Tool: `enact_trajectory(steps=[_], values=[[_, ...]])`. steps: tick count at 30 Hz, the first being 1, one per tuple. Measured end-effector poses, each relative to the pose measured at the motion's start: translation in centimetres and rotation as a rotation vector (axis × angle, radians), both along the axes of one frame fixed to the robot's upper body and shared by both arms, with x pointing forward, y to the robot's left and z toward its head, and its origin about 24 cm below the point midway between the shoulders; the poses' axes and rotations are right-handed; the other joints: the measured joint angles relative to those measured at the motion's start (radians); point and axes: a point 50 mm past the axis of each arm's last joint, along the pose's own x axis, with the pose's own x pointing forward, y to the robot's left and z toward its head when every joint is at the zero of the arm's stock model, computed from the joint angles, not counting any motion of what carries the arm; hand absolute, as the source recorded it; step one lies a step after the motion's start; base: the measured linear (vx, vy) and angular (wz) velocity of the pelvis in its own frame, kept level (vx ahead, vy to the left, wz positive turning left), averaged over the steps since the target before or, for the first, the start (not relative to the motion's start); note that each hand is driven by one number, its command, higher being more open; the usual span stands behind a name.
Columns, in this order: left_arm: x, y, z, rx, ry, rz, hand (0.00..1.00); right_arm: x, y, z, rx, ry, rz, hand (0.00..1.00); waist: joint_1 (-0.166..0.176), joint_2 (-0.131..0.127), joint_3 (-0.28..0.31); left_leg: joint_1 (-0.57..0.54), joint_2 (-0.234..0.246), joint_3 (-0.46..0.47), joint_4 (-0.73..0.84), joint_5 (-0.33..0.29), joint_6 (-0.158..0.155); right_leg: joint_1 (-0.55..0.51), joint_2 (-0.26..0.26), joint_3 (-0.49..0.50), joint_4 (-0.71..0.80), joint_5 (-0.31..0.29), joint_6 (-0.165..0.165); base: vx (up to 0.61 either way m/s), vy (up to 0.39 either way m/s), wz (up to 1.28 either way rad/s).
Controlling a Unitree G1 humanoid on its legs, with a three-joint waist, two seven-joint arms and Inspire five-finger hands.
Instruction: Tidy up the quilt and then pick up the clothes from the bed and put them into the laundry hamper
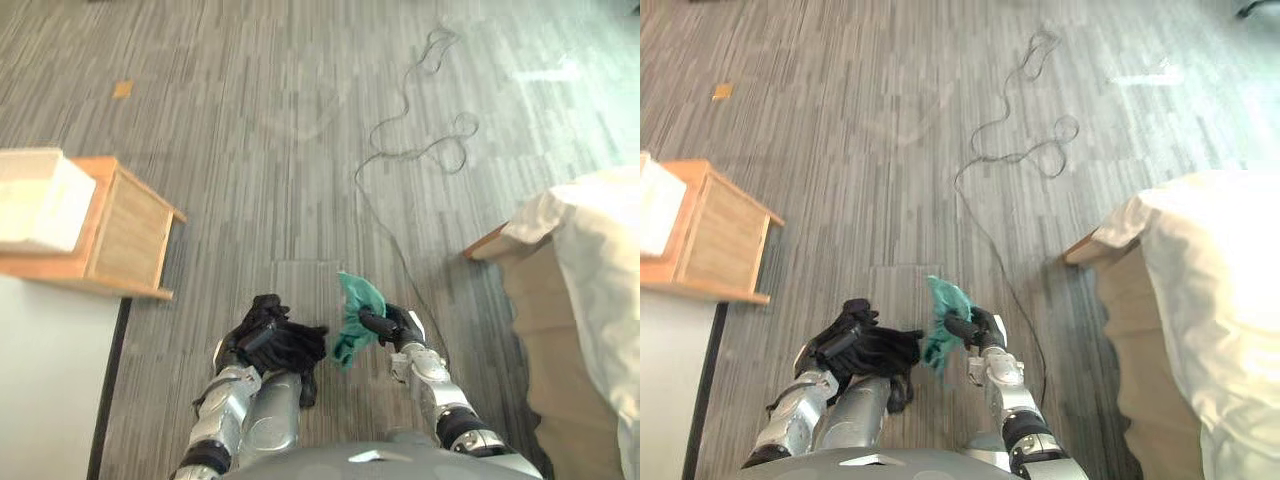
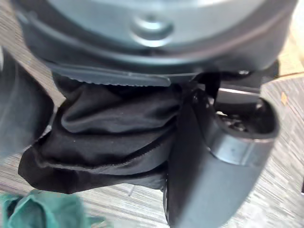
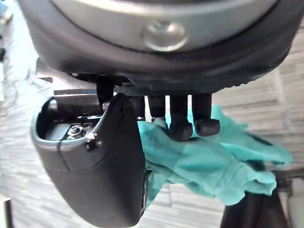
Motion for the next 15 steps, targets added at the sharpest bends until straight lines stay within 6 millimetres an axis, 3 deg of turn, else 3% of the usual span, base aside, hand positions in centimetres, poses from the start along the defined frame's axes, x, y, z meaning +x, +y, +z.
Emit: enact_trajectory(steps=[1,2,3,5,7,9,10,11,12,13,15], values=[[-0.1,0.2,0.0,0.015,0.007,-0.017,0.0,-0.6,0.0,-0.4,0.009,0.016,-0.017,0.0,-0.012,-0.028,-0.012,0.065,-0.021,-0.013,-0.036,-0.019,0.007,-0.081,-0.021,0.031,0.208,0.105,0.015,0.44,0.056,0.37],[0.1,0.2,0.0,0.03,0.008,-0.038,0.0,-1.0,-0.2,-0.6,0.009,0.028,-0.026,0.0,-0.019,-0.037,-0.013,0.114,-0.03,-0.028,-0.056,-0.036,0.016,-0.172,-0.034,0.039,0.416,0.105,0.012,0.44,0.024,0.41],[0.2,0.2,0.0,0.029,0.007,-0.04,0.0,-1.1,-0.4,-0.7,0.008,0.031,-0.032,0.0,-0.02,-0.039,-0.014,0.138,-0.031,-0.039,-0.062,-0.047,0.014,-0.221,-0.034,0.029,0.502,0.051,-0.031,0.48,0.003,0.44],[0.4,0.0,-0.1,0.031,0.017,-0.044,0.0,-1.4,-1.0,-0.8,0.011,0.037,-0.068,0.0,-0.053,-0.018,-0.001,0.249,-0.013,-0.098,-0.102,-0.083,0.007,-0.356,-0.011,-0.053,0.626,-0.137,-0.125,0.51,-0.036,0.62],[0.6,-0.2,-0.1,0.03,0.022,-0.045,0.0,-1.4,-1.3,-0.8,0.02,0.037,-0.088,0.0,-0.089,0.006,0.013,0.32,0.018,-0.143,-0.117,-0.106,0.0,-0.446,0.048,-0.07,0.532,-0.216,-0.148,0.56,-0.188,0.86],[1.1,-0.3,0.0,0.045,0.022,-0.051,0.0,-1.7,-1.6,-0.9,0.036,0.043,-0.116,0.0,-0.11,0.018,0.016,0.357,0.046,-0.176,-0.114,-0.113,-0.007,-0.501,0.093,-0.067,0.223,-0.213,-0.145,0.52,-0.272,1.03],[1.5,-0.2,0.2,0.07,0.006,-0.071,0.0,-1.8,-1.7,-0.9,0.035,0.043,-0.125,0.0,-0.124,0.014,0.013,0.378,0.065,-0.192,-0.115,-0.136,-0.045,-0.525,0.096,-0.067,-0.01,-0.154,-0.129,0.44,-0.311,1.08],[1.6,0.0,0.4,0.08,-0.003,-0.071,0.0,-1.9,-1.7,-0.8,0.039,0.036,-0.128,0.0,-0.127,-0.004,0.004,0.415,0.069,-0.194,-0.124,-0.181,-0.102,-0.529,0.088,-0.068,-0.238,-0.025,-0.119,0.68,-0.47,0.99],[1.4,0.2,0.3,0.088,0.002,-0.067,0.0,-2.0,-1.7,-0.9,0.04,0.037,-0.128,0.0,-0.127,-0.005,0.002,0.442,0.069,-0.202,-0.135,-0.205,-0.125,-0.527,0.085,-0.074,-0.247,0.091,-0.115,0.71,-0.471,0.42],[1.1,-0.2,-0.1,0.077,0.027,-0.062,0.0,-1.9,-2.1,-0.8,0.03,0.036,-0.127,0.0,-0.112,0.038,0.001,0.483,0.113,-0.199,-0.152,-0.217,-0.139,-0.547,0.118,-0.086,-0.171,0.145,-0.18,0.58,-0.366,-0.05],[0.7,-0.7,-0.5,0.082,0.048,-0.087,0.0,-1.0,-2.3,-0.3,0.023,0.011,-0.124,0.0,-0.099,0.076,-0.013,0.474,0.156,-0.193,-0.122,-0.166,-0.123,-0.565,0.169,-0.091,-0.107,0.071,-0.201,0.46,-0.293,-0.3]])
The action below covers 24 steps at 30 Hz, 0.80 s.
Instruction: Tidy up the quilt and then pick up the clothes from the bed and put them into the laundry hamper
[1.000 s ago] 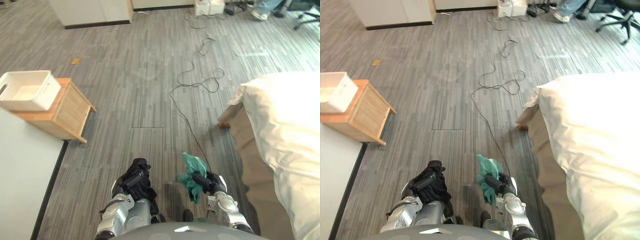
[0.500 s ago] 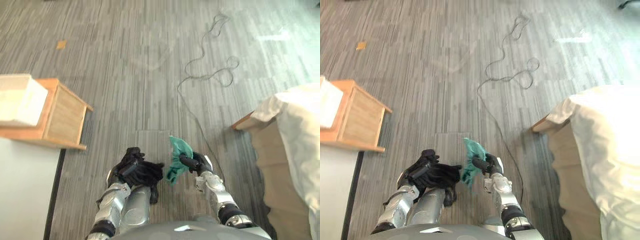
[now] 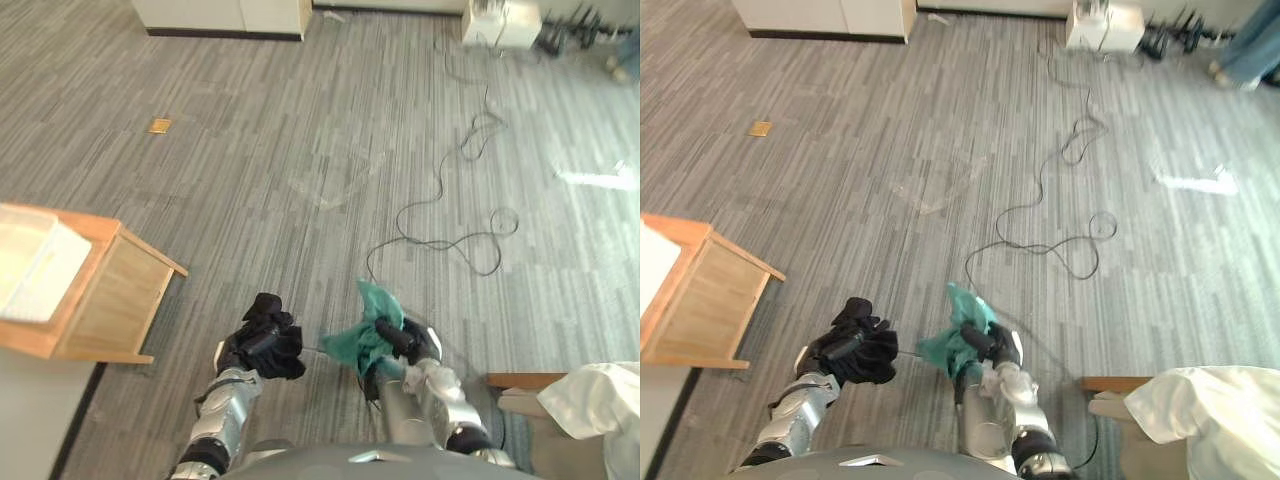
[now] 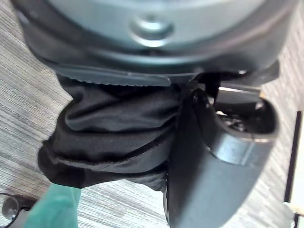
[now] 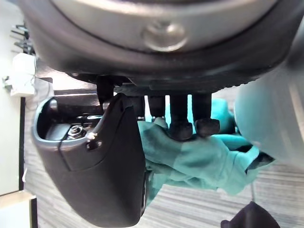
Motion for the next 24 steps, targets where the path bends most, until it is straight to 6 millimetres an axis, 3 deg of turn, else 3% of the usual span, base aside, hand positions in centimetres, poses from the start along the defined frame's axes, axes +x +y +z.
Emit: enact_trajectory(steps=[1,2,3,4,5,6,7,8,10,12,13,14,15,16,18,19,21,24], values=[[-0.2,-0.2,-0.2,-0.008,0.008,0.0,0.0,0.1,-0.2,0.0,-0.005,-0.002,0.001,0.0,-0.002,0.007,-0.002,-0.016,0.019,-0.012,0.061,0.028,-0.006,0.018,0.017,-0.01,0.006,-0.023,-0.012,0.6,-0.389,-0.08],[-0.4,-0.6,-0.4,-0.022,0.022,0.0,0.0,-0.1,-0.4,0.0,-0.011,0.002,0.0,0.0,0.001,0.011,0.0,-0.075,0.049,-0.054,0.262,0.082,-0.015,0.09,0.049,-0.037,-0.01,-0.066,-0.027,0.52,-0.324,0.08],[-0.7,-0.8,-0.5,-0.029,0.027,0.002,0.0,-0.4,-0.4,-0.2,-0.012,0.013,-0.001,0.0,0.002,0.013,0.001,-0.105,0.06,-0.07,0.37,0.126,-0.025,0.132,0.059,-0.037,-0.026,-0.08,-0.031,0.64,-0.333,0.02],[-1.2,-0.8,-0.7,-0.043,0.029,0.015,0.0,-0.9,-0.2,-0.5,-0.014,0.025,0.016,0.0,0.008,0.013,0.003,-0.185,0.076,-0.104,0.601,0.265,-0.069,0.222,0.084,-0.026,-0.072,-0.101,-0.049,0.43,-0.159,-0.13],[-1.5,-0.8,-0.7,-0.048,0.028,0.021,0.0,-0.8,0.0,-0.4,-0.016,0.024,0.028,0.0,0.011,0.015,0.005,-0.236,0.083,-0.109,0.738,0.27,-0.087,0.263,0.096,-0.02,-0.09,-0.109,-0.058,0.5,-0.135,-0.4],[-1.7,-0.8,-0.5,-0.056,0.016,0.028,0.0,-0.7,0.5,-0.4,-0.017,0.02,0.052,0.0,0.034,0.016,0.004,-0.345,0.099,-0.091,0.967,0.232,-0.095,0.325,0.119,0.005,-0.125,-0.124,-0.076,0.45,-0.095,-0.57],[-1.6,-0.7,-0.3,-0.055,-0.001,0.031,0.0,-0.3,1.0,-0.2,-0.016,0.01,0.076,0.0,0.059,0.013,0.005,-0.437,0.101,-0.054,1.083,0.177,-0.079,0.377,0.13,0.032,-0.161,-0.13,-0.085,0.43,-0.082,-0.63],[-1.5,-0.7,-0.1,-0.055,-0.011,0.031,0.0,0.0,1.2,0.0,-0.016,0.003,0.086,0.0,0.071,0.01,0.007,-0.476,0.098,-0.033,1.1,0.152,-0.07,0.401,0.133,0.047,-0.18,-0.132,-0.088,0.42,-0.057,-0.56],[-1.1,-0.5,0.2,-0.056,-0.036,0.046,0.0,1.1,2.0,0.6,-0.014,-0.028,0.123,0.0,0.103,0.004,0.011,-0.588,0.081,0.041,1.012,0.071,-0.031,0.465,0.132,0.093,-0.233,-0.128,-0.082,0.46,0.003,-0.59],[-1.3,-0.1,0.2,-0.057,-0.034,0.074,0.0,1.6,2.6,0.9,-0.003,-0.041,0.135,0.0,0.129,-0.009,0.019,-0.625,0.019,0.06,0.752,0.018,0.005,0.529,0.109,0.128,-0.27,-0.145,-0.07,0.53,0.132,-0.48],[-1.2,0.0,0.2,-0.058,-0.036,0.081,0.0,1.7,2.6,0.9,0.001,-0.045,0.132,0.0,0.13,-0.031,0.024,-0.622,-0.039,0.063,0.509,0.035,0.017,0.557,0.075,0.122,-0.281,-0.166,-0.047,0.45,0.163,-0.07],[-1.2,0.0,0.2,-0.061,-0.037,0.084,0.0,1.7,2.5,0.9,0.0,-0.045,0.127,0.0,0.131,-0.038,0.022,-0.617,-0.061,0.074,0.368,0.074,0.031,0.568,0.06,0.109,-0.286,-0.179,-0.034,0.49,0.168,0.2],[-1.3,-0.2,0.2,-0.067,-0.034,0.085,0.0,1.6,2.0,0.8,-0.011,-0.041,0.118,0.0,0.136,-0.043,0.024,-0.607,-0.072,0.143,0.194,0.227,0.087,0.607,0.04,0.092,-0.304,-0.208,-0.006,0.53,0.181,0.43],[-1.4,0.0,0.1,-0.065,-0.028,0.088,0.0,1.4,1.9,0.7,-0.012,-0.029,0.11,0.0,0.142,-0.075,0.022,-0.578,-0.107,0.202,0.14,0.296,0.133,0.635,-0.001,0.067,-0.312,-0.236,0.018,0.65,0.215,0.56],[-0.9,0.1,0.3,-0.067,-0.041,0.095,0.0,1.7,1.9,0.9,-0.011,-0.042,0.103,0.0,0.157,-0.107,0.006,-0.591,-0.153,0.255,0.15,0.278,0.148,0.637,-0.045,-0.008,-0.318,-0.232,0.029,0.53,0.17,0.65],[-0.5,0.2,0.4,-0.071,-0.051,0.103,0.0,1.9,1.9,1.0,-0.009,-0.046,0.099,0.0,0.171,-0.109,0.005,-0.603,-0.158,0.276,0.197,0.249,0.19,0.656,-0.054,-0.038,-0.324,-0.206,0.069,0.4,0.125,0.63],[-0.6,0.8,0.5,-0.084,-0.057,0.142,0.0,1.6,2.4,0.8,0.009,-0.038,0.097,0.0,0.185,-0.119,-0.002,-0.573,-0.188,0.281,0.194,0.233,0.209,0.692,-0.067,-0.06,-0.304,-0.16,0.134,0.47,0.151,0.78],[-1.5,1.6,0.2,-0.074,-0.041,0.165,0.0,0.8,2.9,0.0,0.025,0.001,0.094,0.0,0.197,-0.1,-0.014,-0.485,-0.183,0.241,0.177,0.16,0.202,0.612,-0.06,-0.084,0.046,-0.142,0.171,0.45,0.166,0.75]])
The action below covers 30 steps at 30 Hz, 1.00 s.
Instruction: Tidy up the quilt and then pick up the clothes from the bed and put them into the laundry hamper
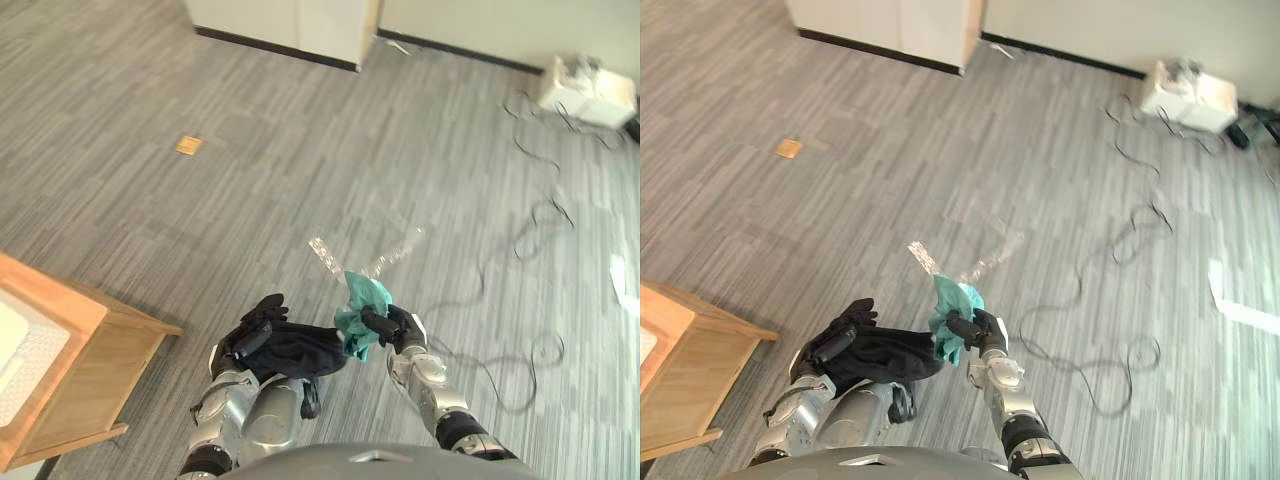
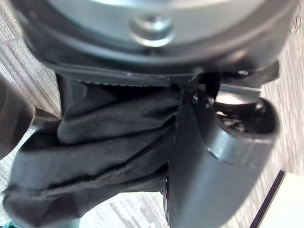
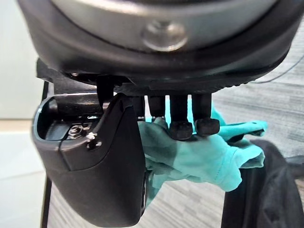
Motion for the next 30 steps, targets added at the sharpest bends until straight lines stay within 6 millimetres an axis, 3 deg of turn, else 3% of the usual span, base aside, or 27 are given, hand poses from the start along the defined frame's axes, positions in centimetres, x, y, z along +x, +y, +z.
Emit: enact_trajectory(steps=[1,2,3,5,6,7,9,10,11,12,14,15,16,17,18,20,21,23,25,27,29,30], values=[[-0.4,0.5,-0.1,0.013,0.008,-0.004,0.0,-0.3,0.3,-0.1,0.009,0.007,0.003,0.0,-0.001,0.002,-0.001,0.045,0.001,-0.04,-0.019,-0.033,0.0,-0.08,-0.014,0.01,0.218,0.063,0.085,0.34,0.075,0.92],[-0.6,0.9,-0.2,0.026,0.021,-0.015,0.0,-0.4,0.5,-0.2,0.014,0.011,0.008,0.0,0.0,-0.009,0.0,0.094,-0.015,-0.083,-0.039,-0.059,0.009,-0.172,-0.054,0.009,0.452,0.059,0.09,0.44,0.048,1.01],[-1.0,1.2,-0.4,0.03,0.044,-0.015,0.0,-0.7,0.3,-0.4,0.011,0.019,0.004,0.0,-0.003,-0.01,0.0,0.139,-0.027,-0.115,-0.062,-0.065,0.012,-0.224,-0.09,-0.004,0.574,0.03,0.04,0.44,0.004,1.05],[-2.0,1.3,-0.9,0.029,0.079,-0.008,0.0,-1.7,-0.5,-0.9,-0.001,0.046,-0.017,0.0,-0.022,0.013,0.002,0.249,-0.029,-0.201,-0.122,-0.078,0.01,-0.301,-0.116,-0.039,0.66,-0.042,-0.074,0.46,-0.04,1.27],[-2.2,1.4,-1.0,0.032,0.086,-0.004,0.0,-2.2,-0.9,-1.2,-0.004,0.059,-0.031,0.0,-0.041,0.022,0.003,0.288,-0.023,-0.26,-0.135,-0.087,0.006,-0.352,-0.115,-0.046,0.632,-0.067,-0.108,0.31,-0.061,1.38],[-2.2,1.4,-0.9,0.034,0.087,-0.003,0.0,-2.4,-1.1,-1.3,-0.003,0.065,-0.042,0.0,-0.052,0.03,0.006,0.299,-0.019,-0.29,-0.135,-0.094,0.002,-0.379,-0.113,-0.048,0.603,-0.077,-0.116,0.47,-0.172,1.71],[-2.0,1.4,-0.9,0.04,0.084,-0.011,0.0,-3.1,-1.4,-1.6,-0.008,0.085,-0.06,0.0,-0.077,0.034,0.007,0.331,-0.001,-0.39,-0.135,-0.118,-0.018,-0.458,-0.089,-0.011,0.386,-0.092,-0.116,0.44,-0.256,1.5],[-1.7,1.2,-0.8,0.045,0.081,-0.024,0.0,-3.3,-1.7,-1.7,-0.01,0.09,-0.069,0.0,-0.09,0.039,0.005,0.338,0.014,-0.438,-0.135,-0.128,-0.033,-0.473,-0.055,0.051,0.157,-0.071,-0.087,0.32,-0.241,1.14],[-1.5,1.2,-0.7,0.046,0.075,-0.031,0.0,-3.4,-1.8,-1.7,-0.011,0.091,-0.073,0.0,-0.096,0.037,0.001,0.335,0.019,-0.458,-0.135,-0.134,-0.044,-0.47,-0.047,0.087,0.033,-0.056,-0.069,0.4,-0.374,1.58],[-0.8,1.0,-0.5,0.049,0.06,-0.047,0.0,-3.6,-2.1,-1.8,-0.008,0.09,-0.094,0.0,-0.1,0.021,-0.006,0.343,0.028,-0.498,-0.135,-0.165,-0.084,-0.477,-0.051,0.166,-0.196,-0.02,-0.023,0.5,-0.508,1.29],[-1.2,1.1,-0.6,0.056,0.071,-0.044,0.0,-4.1,-2.1,-2.0,-0.005,0.103,-0.098,0.0,-0.099,0.01,-0.011,0.374,0.046,-0.525,-0.128,-0.219,-0.11,-0.479,-0.055,0.206,-0.239,-0.011,-0.023,0.49,-0.542,0.94],[-2.2,1.4,-1.0,0.055,0.098,-0.022,0.0,-4.9,-2.2,-2.3,-0.006,0.124,-0.1,0.0,-0.098,0.025,-0.031,0.398,0.078,-0.551,-0.107,-0.28,-0.129,-0.488,-0.034,0.216,-0.176,0.048,0.0,0.48,-0.518,0.6],[-3.7,1.1,-1.7,0.036,0.143,-0.004,0.0,-5.0,-2.4,-2.3,-0.012,0.124,-0.103,0.0,-0.083,0.063,-0.058,0.379,0.114,-0.559,-0.018,-0.301,-0.149,-0.501,0.006,0.197,-0.101,0.071,-0.013,0.49,-0.516,0.51],[-4.2,1.0,-2.0,0.028,0.16,0.001,0.0,-4.9,-2.6,-2.3,-0.018,0.126,-0.105,0.0,-0.083,0.071,-0.063,0.351,0.125,-0.556,0.063,-0.3,-0.148,-0.494,0.014,0.184,-0.085,0.08,-0.026,0.59,-0.574,0.57],[-5.0,0.2,-2.4,-0.001,0.181,0.023,0.0,-4.7,-3.1,-2.1,-0.042,0.117,-0.091,0.0,-0.083,0.11,-0.068,0.25,0.165,-0.538,0.32,-0.247,-0.147,-0.435,0.055,0.134,-0.094,0.057,-0.069,0.5,-0.478,0.54],[-5.9,-0.1,-2.6,-0.021,0.198,0.048,0.0,-4.2,-3.3,-1.9,-0.068,0.106,-0.057,0.0,-0.061,0.127,-0.056,0.147,0.216,-0.481,0.562,-0.08,-0.15,-0.349,0.099,0.111,-0.136,0.032,-0.107,0.48,-0.419,0.27],[-6.4,-0.2,-2.7,-0.032,0.206,0.062,0.0,-3.2,-2.8,-1.2,-0.077,0.069,-0.033,0.0,-0.024,0.123,-0.037,0.063,0.26,-0.406,0.762,-0.063,-0.157,-0.272,0.125,0.111,-0.183,0.017,-0.132,0.45,-0.37,-0.08],[-6.2,-0.2,-2.5,-0.029,0.193,0.062,0.0,-1.5,-2.2,-0.1,-0.074,0.0,-0.017,0.0,0.007,0.099,-0.02,-0.038,0.256,-0.313,0.866,-0.108,-0.163,-0.199,0.127,0.111,-0.235,0.005,-0.154,0.43,-0.319,-0.03],[-5.4,0.0,-2.0,-0.022,0.15,0.065,0.0,0.5,-1.6,1.1,-0.069,-0.06,0.002,0.0,0.023,0.086,-0.009,-0.109,0.238,-0.229,0.814,-0.148,-0.172,-0.14,0.127,0.092,-0.28,0.005,-0.162,0.43,-0.187,0.22],[-4.8,0.0,-1.7,-0.028,0.123,0.07,0.0,2.0,-1.3,2.1,-0.076,-0.105,0.018,0.0,0.033,0.085,0.001,-0.139,0.228,-0.127,0.667,-0.18,-0.164,-0.082,0.125,0.064,-0.319,-0.006,-0.169,0.44,-0.082,0.39],[-3.5,0.0,-1.3,-0.041,0.087,0.079,0.0,3.6,-0.7,3.3,-0.102,-0.159,0.066,0.0,0.038,0.068,0.014,-0.145,0.202,0.07,0.377,-0.174,-0.13,-0.028,0.095,0.015,-0.357,-0.039,-0.145,0.45,0.019,0.5],[-3.3,0.0,-1.2,-0.043,0.08,0.078,0.0,3.8,-0.7,3.5,-0.107,-0.168,0.072,0.0,0.038,0.063,0.017,-0.145,0.196,0.126,0.3,-0.153,-0.116,-0.018,0.085,-0.003,-0.359,-0.053,-0.133,0.46,0.05,0.68]])
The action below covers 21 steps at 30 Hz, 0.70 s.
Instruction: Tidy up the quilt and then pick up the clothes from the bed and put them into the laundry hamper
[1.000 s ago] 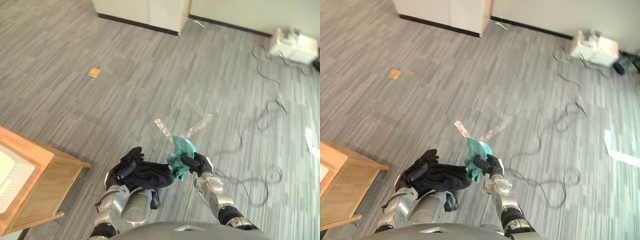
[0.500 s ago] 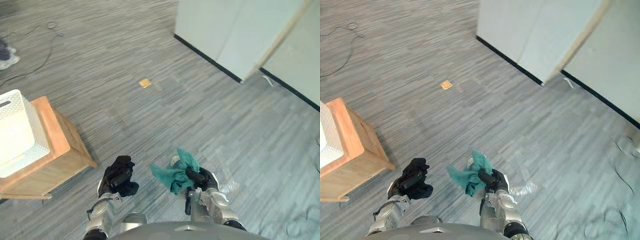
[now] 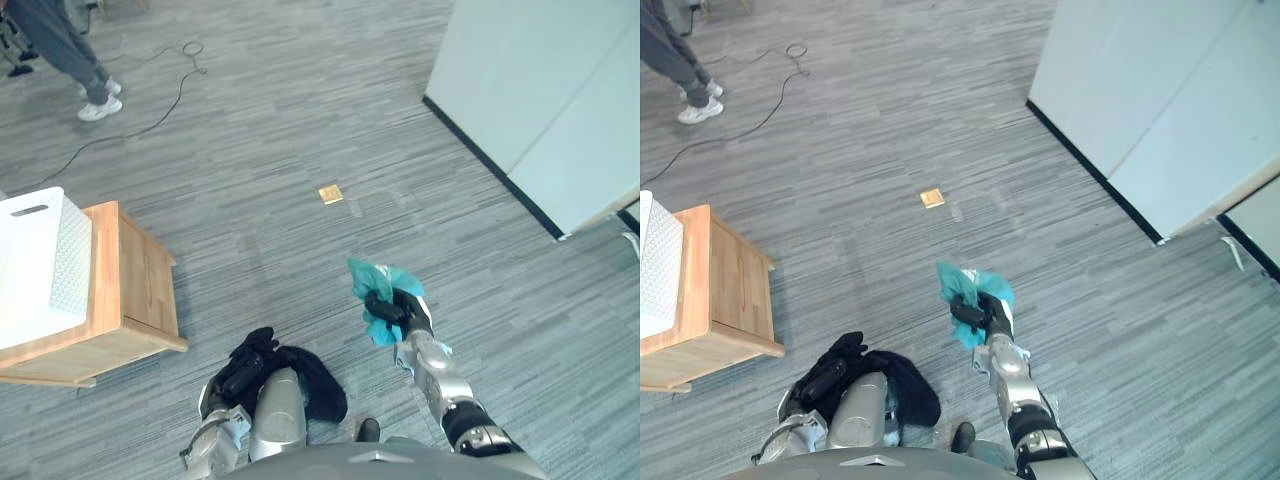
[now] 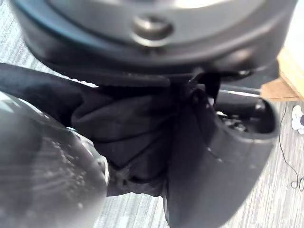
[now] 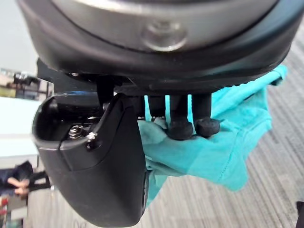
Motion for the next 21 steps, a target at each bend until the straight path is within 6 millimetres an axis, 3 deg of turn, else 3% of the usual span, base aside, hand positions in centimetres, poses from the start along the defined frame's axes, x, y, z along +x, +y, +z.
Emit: enact_trajectory(steps=[1,2,3,4,5,6,7,8,9,10,11,12,13,14,15,17,18,20,21], values=[[0.4,0.4,0.2,-0.003,-0.015,0.02,0.0,0.6,-0.8,0.4,-0.031,-0.01,0.022,0.0,-0.01,-0.013,0.006,0.005,-0.003,0.106,-0.112,0.072,0.061,0.026,-0.016,-0.035,0.001,-0.033,0.026,0.58,0.086,0.92],[1.1,1.5,0.6,0.002,-0.046,0.067,0.0,0.8,-2.3,1.2,-0.081,-0.04,0.054,0.0,-0.012,-0.045,0.001,0.019,-0.025,0.205,-0.116,0.08,0.12,0.044,-0.05,-0.081,0.003,-0.055,0.051,0.6,0.1,1.03],[1.6,1.7,0.8,-0.001,-0.064,0.084,0.0,0.3,-2.6,1.6,-0.057,-0.056,0.067,0.0,-0.012,-0.052,0.002,0.018,-0.033,0.226,-0.109,0.078,0.137,0.047,-0.06,-0.104,0.008,-0.052,0.06,0.61,0.131,0.96],[1.9,1.8,0.9,-0.014,-0.08,0.12,0.0,-0.5,-3.2,2.6,-0.049,-0.117,0.054,0.0,-0.01,-0.054,0.002,0.023,-0.043,0.236,-0.1,0.049,0.182,0.06,-0.065,-0.129,0.017,-0.038,0.082,0.53,0.147,0.79],[1.5,2.4,1.0,-0.008,-0.083,0.157,0.0,-2.1,-2.8,3.6,-0.005,-0.183,0.039,0.0,-0.013,-0.062,-0.002,0.049,-0.061,0.223,-0.092,0.01,0.2,0.088,-0.067,-0.148,0.045,-0.018,0.114,0.54,0.157,0.67],[1.1,2.9,1.0,0.01,-0.077,0.169,0.0,-2.8,-2.1,3.9,0.007,-0.202,0.049,0.0,-0.018,-0.066,-0.004,0.066,-0.067,0.211,-0.092,-0.003,0.198,0.088,-0.074,-0.153,0.094,-0.015,0.118,0.56,0.181,0.61],[0.6,3.4,1.2,0.03,-0.072,0.187,0.0,-4.0,-0.5,4.0,0.005,-0.213,0.088,0.0,-0.031,-0.07,-0.005,0.117,-0.074,0.184,-0.11,-0.02,0.188,0.062,-0.094,-0.17,0.257,0.01,0.149,0.54,0.187,0.67],[0.3,3.5,1.5,0.046,-0.077,0.196,0.0,-4.9,1.2,3.7,0.012,-0.197,0.139,0.0,-0.045,-0.077,-0.013,0.173,-0.094,0.142,-0.155,-0.029,0.173,0.006,-0.12,-0.164,0.455,0.082,0.15,0.54,0.195,0.77],[0.6,3.3,1.6,0.048,-0.085,0.181,0.0,-5.2,1.8,3.5,0.016,-0.188,0.155,0.0,-0.049,-0.079,-0.018,0.2,-0.107,0.101,-0.192,-0.034,0.163,-0.04,-0.135,-0.148,0.571,0.133,0.133,0.53,0.119,1.12],[1.3,2.8,1.9,0.057,-0.096,0.146,0.0,-5.5,3.1,3.3,0.047,-0.177,0.191,0.0,-0.065,-0.083,-0.024,0.24,-0.141,0.029,-0.254,-0.036,0.141,-0.143,-0.163,-0.105,0.816,0.143,0.107,0.5,0.016,1.59],[2.0,2.0,2.0,0.057,-0.1,0.105,0.0,-5.6,3.8,3.2,0.064,-0.171,0.214,0.0,-0.083,-0.088,-0.029,0.285,-0.167,-0.045,-0.286,-0.036,0.14,-0.214,-0.175,-0.076,0.973,0.093,0.079,0.5,-0.041,1.79],[2.2,1.5,2.0,0.056,-0.099,0.085,0.0,-5.6,4.1,3.1,0.07,-0.167,0.219,0.0,-0.096,-0.078,-0.029,0.311,-0.173,-0.084,-0.296,-0.036,0.14,-0.235,-0.176,-0.076,1.014,0.069,0.061,0.5,-0.081,2.05],[2.3,0.5,1.9,0.062,-0.091,0.042,0.0,-5.7,4.4,3.1,0.082,-0.164,0.218,0.0,-0.111,-0.055,-0.03,0.363,-0.177,-0.161,-0.325,-0.035,0.14,-0.278,-0.171,-0.082,1.042,0.029,0.008,0.5,-0.106,1.98],[2.4,0.0,1.9,0.065,-0.091,0.023,0.0,-5.6,4.6,3.2,0.083,-0.17,0.224,0.0,-0.126,-0.039,-0.038,0.401,-0.178,-0.23,-0.349,-0.035,0.139,-0.336,-0.167,-0.071,1.025,-0.016,-0.012,0.48,-0.125,1.89],[2.5,-0.1,1.9,0.066,-0.09,0.018,0.0,-5.5,4.7,3.3,0.082,-0.176,0.227,0.0,-0.13,-0.038,-0.039,0.418,-0.177,-0.259,-0.354,-0.035,0.138,-0.365,-0.162,-0.058,1.0,-0.04,-0.011,0.46,-0.181,1.77],[2.5,-0.2,1.9,0.078,-0.082,0.015,0.0,-5.3,5.0,3.6,0.078,-0.203,0.237,0.0,-0.149,-0.033,-0.037,0.466,-0.157,-0.379,-0.357,-0.037,0.134,-0.467,-0.116,0.03,0.788,-0.091,-0.006,0.47,-0.257,1.7],[2.4,-0.1,1.9,0.09,-0.077,0.015,0.0,-5.3,5.1,3.7,0.077,-0.211,0.241,0.0,-0.154,-0.026,-0.034,0.475,-0.144,-0.403,-0.357,-0.041,0.126,-0.485,-0.099,0.058,0.708,-0.086,0.001,0.48,-0.321,1.62],[2.4,0.1,2.0,0.123,-0.078,0.014,0.0,-5.2,5.2,3.9,0.073,-0.231,0.253,0.0,-0.16,-0.02,-0.037,0.495,-0.112,-0.473,-0.356,-0.06,0.079,-0.526,-0.061,0.162,0.42,-0.033,0.056,0.43,-0.339,1.39],[2.4,0.3,2.1,0.133,-0.083,0.016,0.0,-5.2,5.5,4.1,0.075,-0.239,0.268,0.0,-0.161,-0.033,-0.044,0.51,-0.102,-0.512,-0.354,-0.084,0.028,-0.514,-0.065,0.233,0.203,0.068,0.09,0.63,-0.559,1.64]])
